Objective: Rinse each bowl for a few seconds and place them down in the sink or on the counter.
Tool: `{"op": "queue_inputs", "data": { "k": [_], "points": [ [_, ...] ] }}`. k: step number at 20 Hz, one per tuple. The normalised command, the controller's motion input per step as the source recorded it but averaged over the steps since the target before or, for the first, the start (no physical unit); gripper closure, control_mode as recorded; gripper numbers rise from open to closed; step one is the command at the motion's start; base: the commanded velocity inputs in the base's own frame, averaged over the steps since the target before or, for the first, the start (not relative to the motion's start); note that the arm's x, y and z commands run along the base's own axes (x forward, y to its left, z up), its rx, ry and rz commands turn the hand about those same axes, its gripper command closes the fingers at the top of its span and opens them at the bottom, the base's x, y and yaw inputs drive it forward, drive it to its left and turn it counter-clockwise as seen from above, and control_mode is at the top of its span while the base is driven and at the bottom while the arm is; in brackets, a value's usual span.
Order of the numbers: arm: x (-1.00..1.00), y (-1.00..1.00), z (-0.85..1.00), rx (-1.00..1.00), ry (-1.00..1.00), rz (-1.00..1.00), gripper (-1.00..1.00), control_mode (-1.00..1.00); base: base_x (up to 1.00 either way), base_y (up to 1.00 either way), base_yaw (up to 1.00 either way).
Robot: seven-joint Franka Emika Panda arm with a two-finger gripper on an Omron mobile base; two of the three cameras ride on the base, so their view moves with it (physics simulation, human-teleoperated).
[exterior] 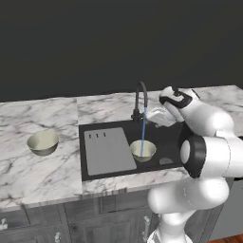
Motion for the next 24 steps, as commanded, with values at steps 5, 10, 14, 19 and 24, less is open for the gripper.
{"op": "queue_inputs", "data": {
  "k": [5,10,14,19,24],
  "points": [
    [0.01,0.52,0.05,-0.02,0.0,-0.02,-1.0,-1.0,0.0,0.0,0.0],
    [0.03,0.45,0.02,-0.02,0.01,-0.07,-1.0,-1.0,0.0,0.0,0.0],
    [0.07,0.34,0.0,-0.03,0.03,-0.11,-1.0,-1.0,0.0,0.0,0.0],
    [0.11,0.32,0.0,-0.02,0.04,-0.12,-1.0,-1.0,0.0,0.0,0.0],
    [0.22,0.33,-0.03,-0.03,0.06,-0.1,-1.0,-1.0,0.0,0.0,0.0]
  ]
}}
